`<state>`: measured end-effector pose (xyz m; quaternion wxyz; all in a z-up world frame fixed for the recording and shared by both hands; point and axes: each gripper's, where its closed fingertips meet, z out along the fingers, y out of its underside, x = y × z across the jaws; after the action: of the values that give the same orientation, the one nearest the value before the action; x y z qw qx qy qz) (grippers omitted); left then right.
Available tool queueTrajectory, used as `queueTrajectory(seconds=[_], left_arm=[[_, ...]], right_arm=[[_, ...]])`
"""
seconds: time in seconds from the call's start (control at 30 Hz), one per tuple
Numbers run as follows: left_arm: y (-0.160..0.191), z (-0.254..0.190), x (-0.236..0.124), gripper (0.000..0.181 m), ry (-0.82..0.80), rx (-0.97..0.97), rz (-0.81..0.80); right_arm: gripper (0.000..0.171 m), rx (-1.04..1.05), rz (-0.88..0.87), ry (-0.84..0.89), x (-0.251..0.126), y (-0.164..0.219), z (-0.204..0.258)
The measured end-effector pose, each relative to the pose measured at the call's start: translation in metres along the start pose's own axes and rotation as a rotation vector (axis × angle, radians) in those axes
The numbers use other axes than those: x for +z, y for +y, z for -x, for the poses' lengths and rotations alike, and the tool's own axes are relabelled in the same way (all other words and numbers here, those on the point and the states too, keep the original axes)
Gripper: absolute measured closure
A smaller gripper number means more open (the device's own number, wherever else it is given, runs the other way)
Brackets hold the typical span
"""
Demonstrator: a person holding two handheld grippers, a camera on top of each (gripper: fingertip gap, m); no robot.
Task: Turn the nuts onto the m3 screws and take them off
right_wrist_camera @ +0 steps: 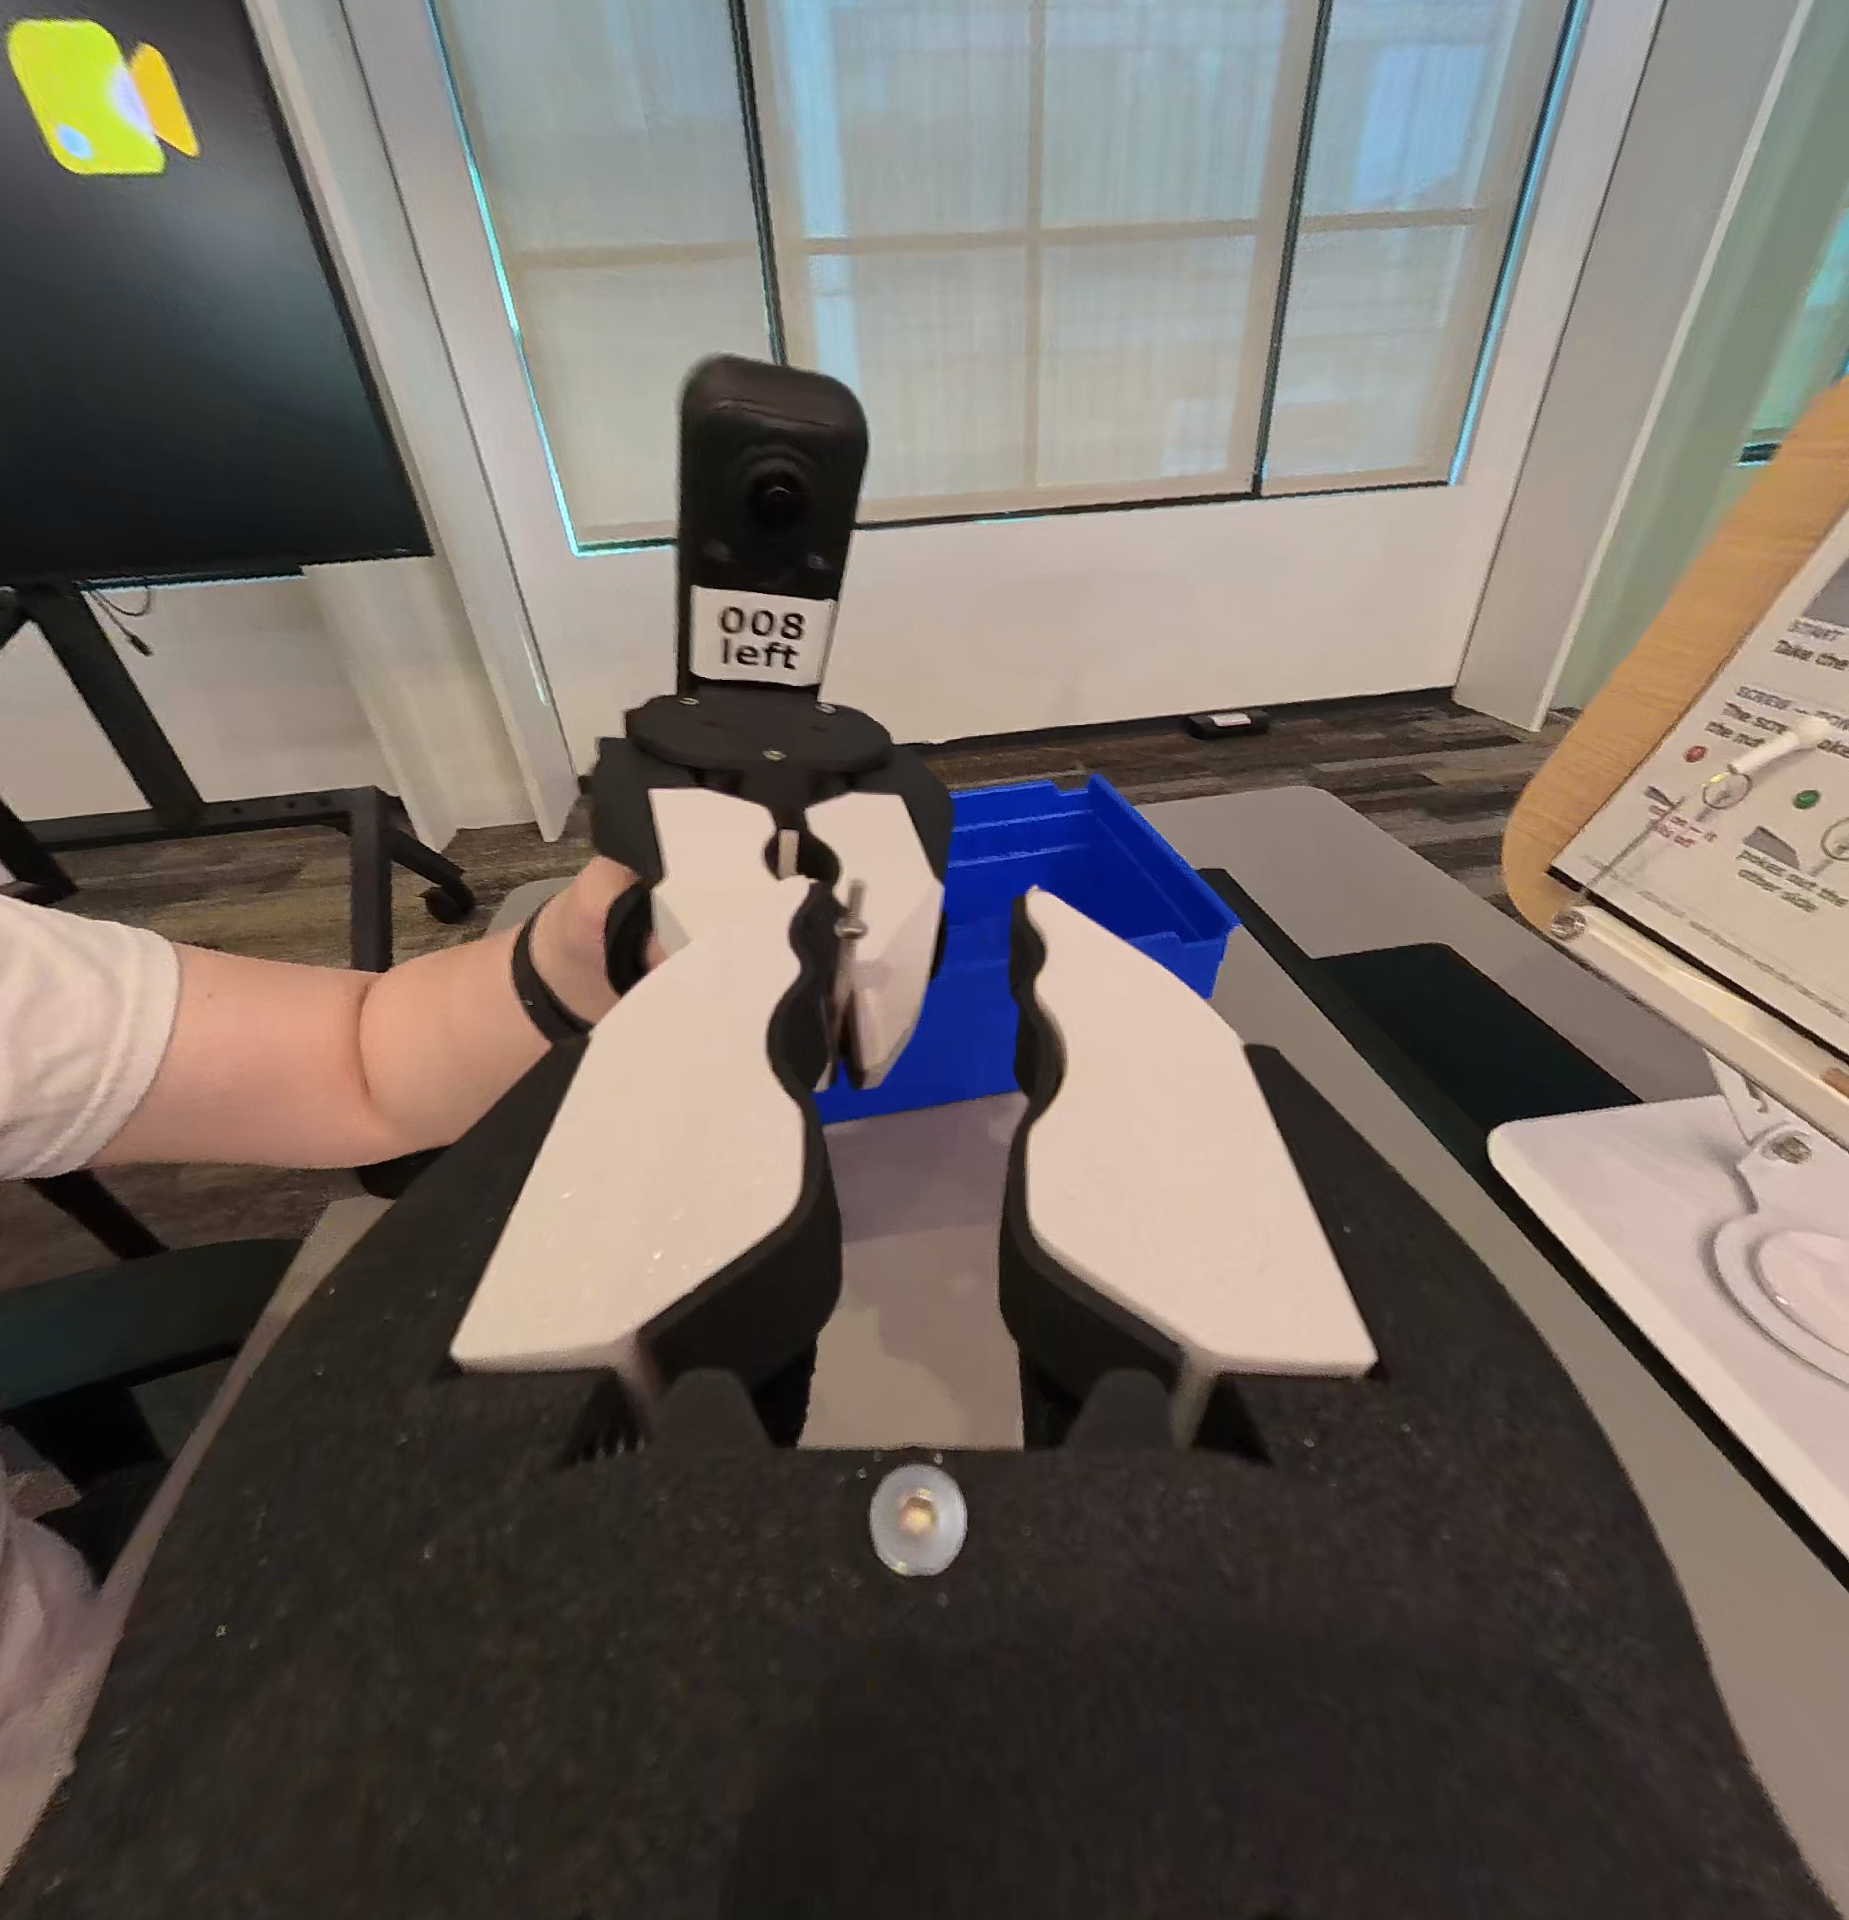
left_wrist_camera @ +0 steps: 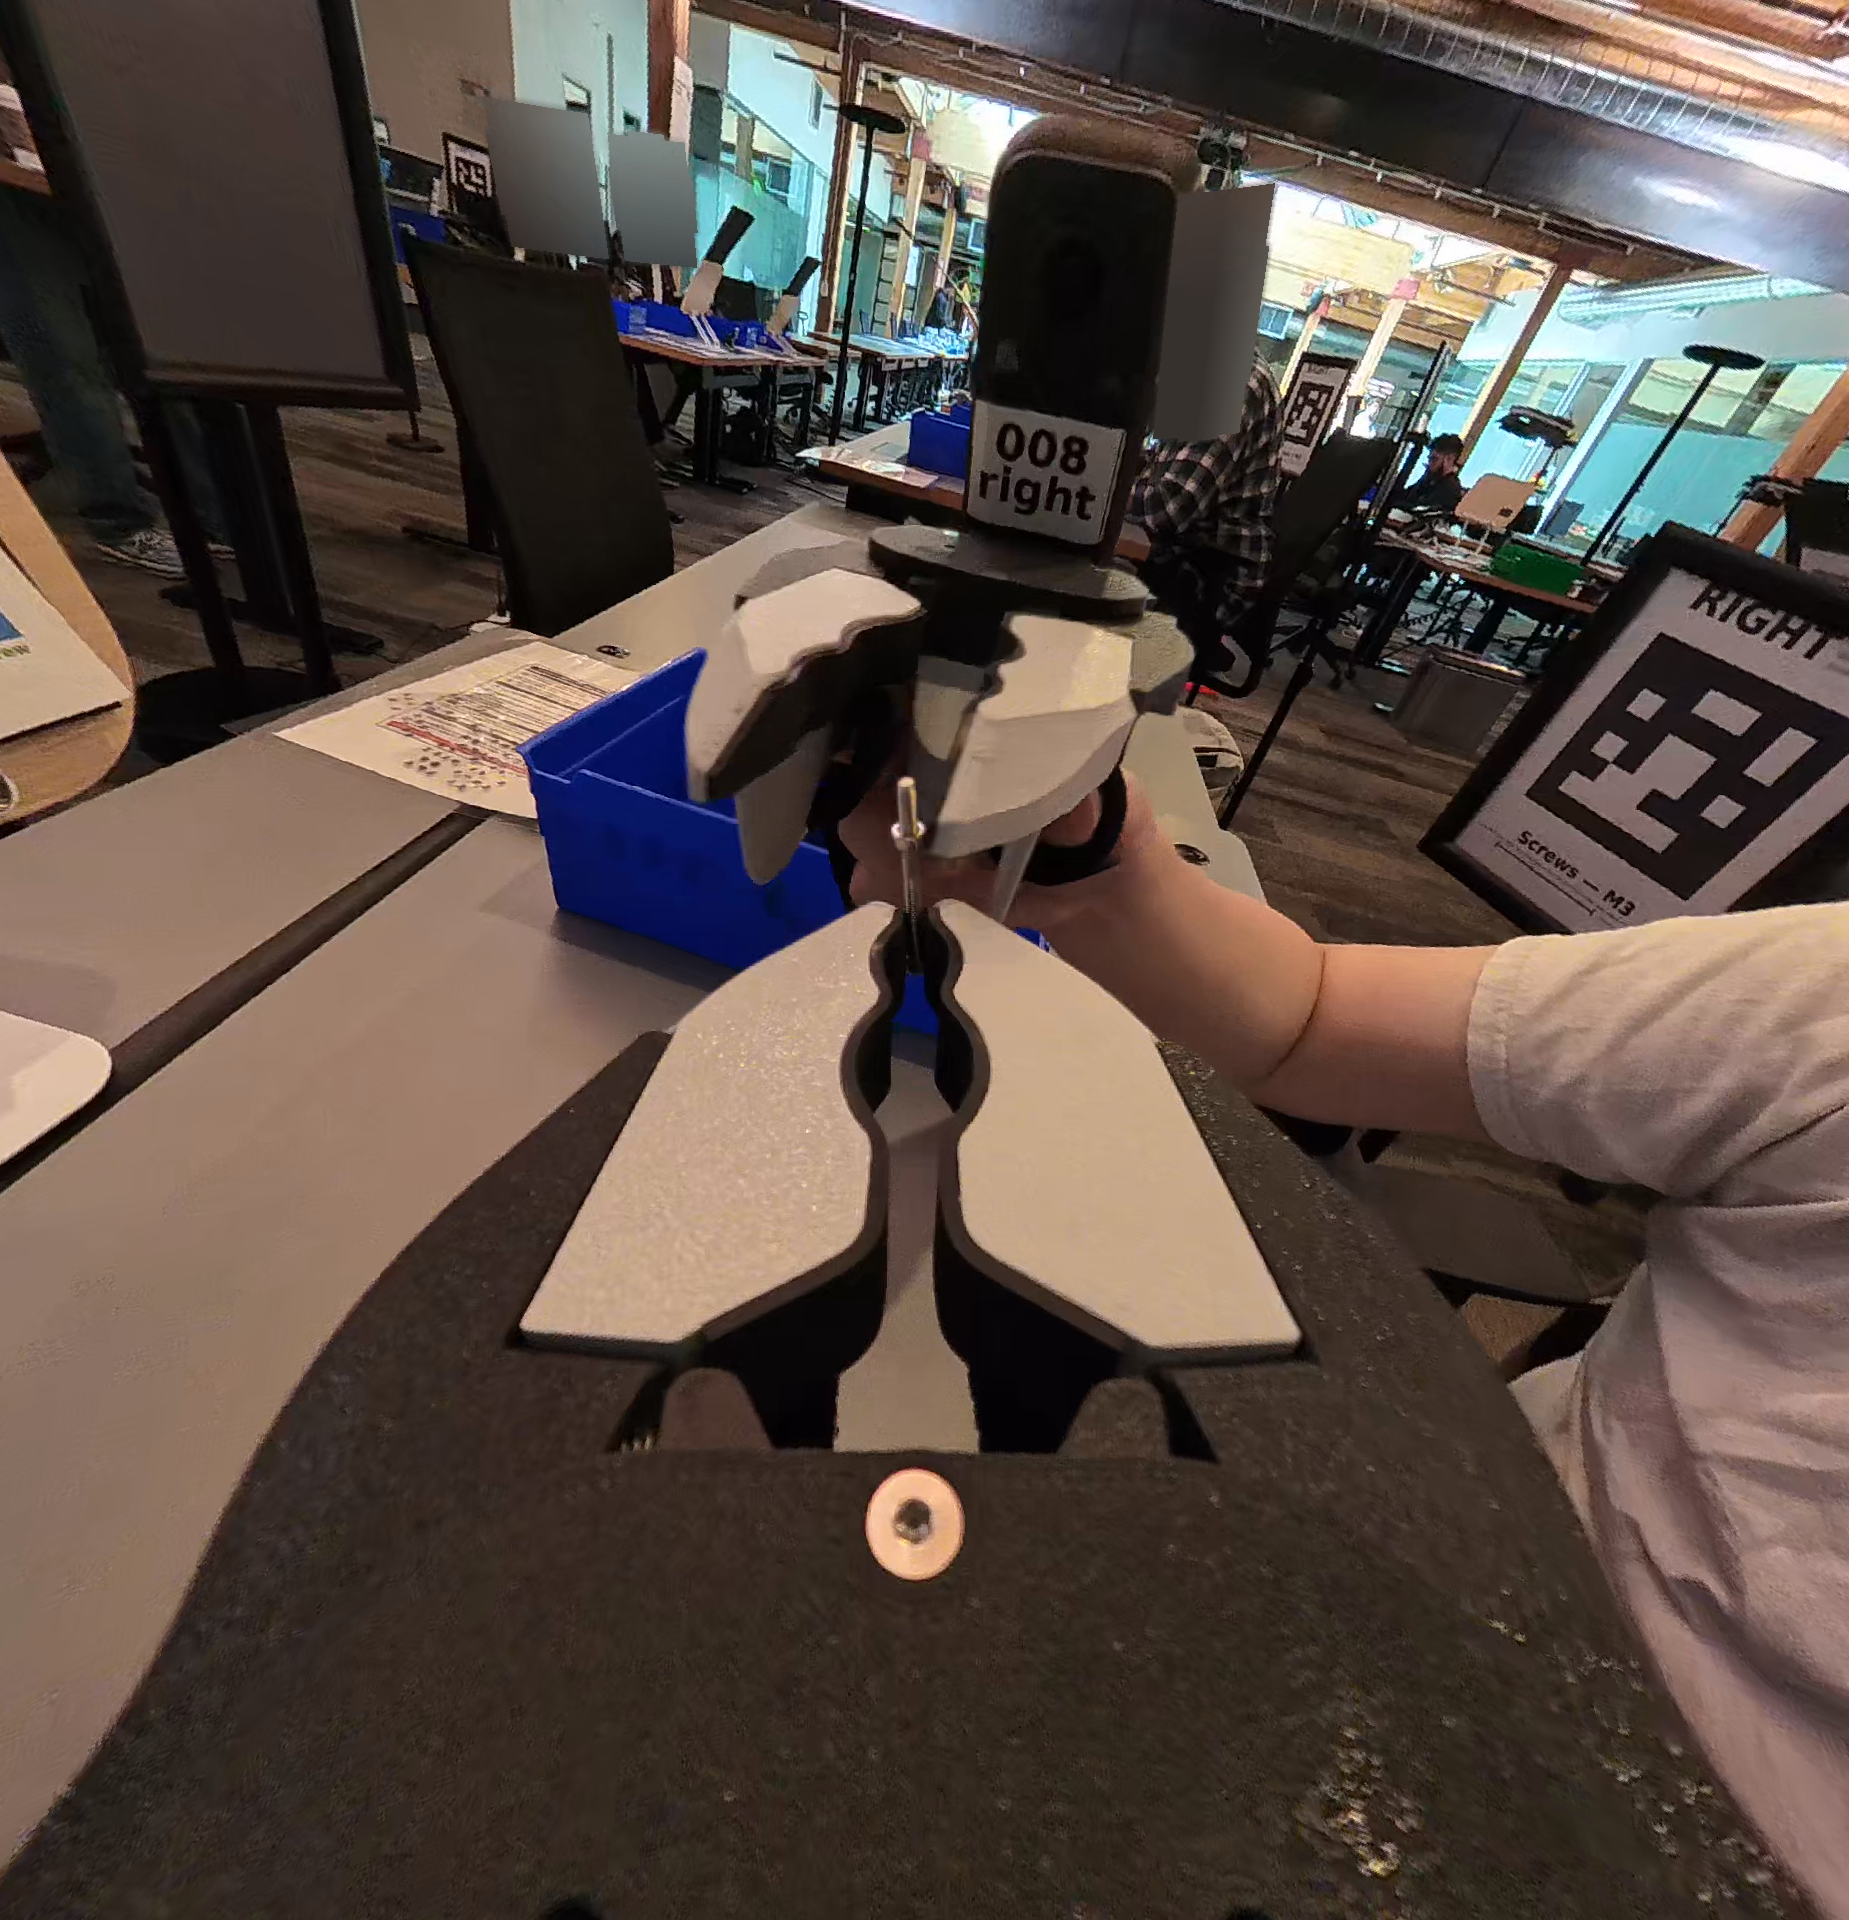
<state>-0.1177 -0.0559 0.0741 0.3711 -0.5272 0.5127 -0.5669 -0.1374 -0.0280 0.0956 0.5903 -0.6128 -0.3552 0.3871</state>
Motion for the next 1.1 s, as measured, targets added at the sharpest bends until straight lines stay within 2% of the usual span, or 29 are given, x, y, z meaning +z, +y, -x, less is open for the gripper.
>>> queueTrajectory(seconds=[0.2,0.43,0.63,0.73,0.77,0.9,1.1], left_arm=[[0.001,0.002,0.000,0.180,-0.005,-0.013,0.002],[-0.004,0.000,-0.002,0.179,0.011,-0.025,-0.023],[-0.003,-0.004,-0.001,0.180,0.037,-0.037,-0.015],[0.000,-0.005,0.002,0.180,0.042,-0.035,-0.006],[0.001,-0.004,0.003,0.180,0.037,-0.037,-0.002],[0.001,-0.005,0.003,0.180,0.047,-0.047,-0.007],[0.000,-0.004,0.002,0.179,0.043,-0.049,-0.007]], right_arm=[[0.137,0.040,0.019,-0.030,-0.008,0.002,-0.005],[0.138,-0.052,0.042,-0.058,-0.004,-0.001,0.011],[0.148,0.073,-0.030,-0.136,-0.005,-0.008,0.016],[0.167,0.136,-0.051,-0.171,-0.005,-0.008,0.015],[0.169,0.146,-0.049,-0.182,-0.005,-0.007,0.015],[0.163,0.194,-0.033,-0.217,-0.007,-0.005,0.015],[0.167,0.191,0.002,-0.214,-0.005,0.000,0.016]])
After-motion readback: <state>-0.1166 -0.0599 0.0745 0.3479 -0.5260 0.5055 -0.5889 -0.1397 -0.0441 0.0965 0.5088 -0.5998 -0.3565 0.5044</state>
